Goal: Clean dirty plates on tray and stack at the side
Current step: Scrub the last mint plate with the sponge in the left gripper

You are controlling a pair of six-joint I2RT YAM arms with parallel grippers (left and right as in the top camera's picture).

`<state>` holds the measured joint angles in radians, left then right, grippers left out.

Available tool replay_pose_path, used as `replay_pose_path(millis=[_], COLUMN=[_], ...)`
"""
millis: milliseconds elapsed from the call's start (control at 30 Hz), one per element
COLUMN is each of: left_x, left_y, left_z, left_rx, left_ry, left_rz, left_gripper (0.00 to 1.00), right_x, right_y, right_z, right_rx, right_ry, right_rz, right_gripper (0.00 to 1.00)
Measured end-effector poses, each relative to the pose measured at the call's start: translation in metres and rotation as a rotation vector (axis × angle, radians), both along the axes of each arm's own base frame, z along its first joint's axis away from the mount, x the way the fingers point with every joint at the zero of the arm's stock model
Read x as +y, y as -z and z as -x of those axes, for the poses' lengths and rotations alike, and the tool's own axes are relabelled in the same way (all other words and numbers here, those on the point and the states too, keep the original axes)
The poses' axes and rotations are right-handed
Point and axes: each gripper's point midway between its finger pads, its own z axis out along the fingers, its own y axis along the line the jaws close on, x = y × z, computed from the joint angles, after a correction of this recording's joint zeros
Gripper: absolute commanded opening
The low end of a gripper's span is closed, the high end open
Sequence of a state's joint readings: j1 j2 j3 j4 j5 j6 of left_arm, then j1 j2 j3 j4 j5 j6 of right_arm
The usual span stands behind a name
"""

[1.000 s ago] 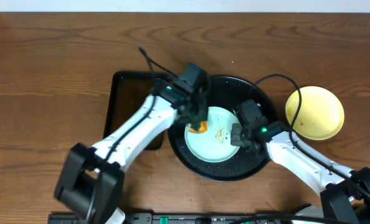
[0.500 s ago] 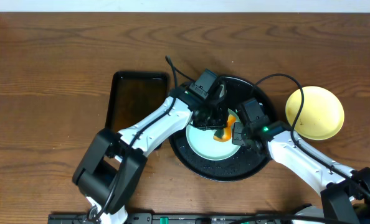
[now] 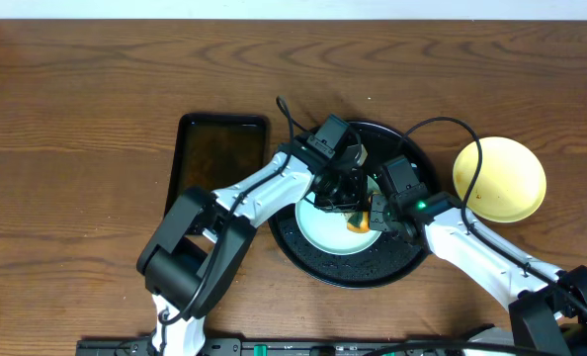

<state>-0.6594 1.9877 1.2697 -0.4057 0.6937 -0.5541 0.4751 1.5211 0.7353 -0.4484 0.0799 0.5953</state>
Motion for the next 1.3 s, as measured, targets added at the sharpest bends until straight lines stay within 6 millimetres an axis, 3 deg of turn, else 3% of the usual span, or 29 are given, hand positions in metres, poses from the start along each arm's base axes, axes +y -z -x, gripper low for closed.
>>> replay_pose_path(millis=[367,633,1033,1167,1300], left_x=[0.001,0.012,0.047,0.059,0.085], left_y=[0.022,0.034,0.035,0.034,0.031], left_z=[0.004,-0.001,-0.06,-0.067,-0.068], left_rx=[0.05,-0.007,-0.31,-0.32,-0.297], left_ry=[0.005,-0.023,-0.146,-0.164,-0.189], left_rz=[-0.021,-0.125,-0.352,-0.386,-0.446], left_gripper=[0.07,0.07,0.08,0.07,0.07], right_x=[-0.001,-0.002,-0.002,-0.003,-0.003], right_y=[0.0,0.001,0.002,0.002,0.002], right_z=[0.001,0.002,0.006,0.007,0.008], right_rx=[0.004,0.009,0.028,0.034,0.037], right_ry=[0.0,0.001,-0.001,-0.001,-0.002], right_rz=[0.003,0.007,0.01,0.011,0.01], right_gripper=[0.01,0.01,0.01,0.01,0.01])
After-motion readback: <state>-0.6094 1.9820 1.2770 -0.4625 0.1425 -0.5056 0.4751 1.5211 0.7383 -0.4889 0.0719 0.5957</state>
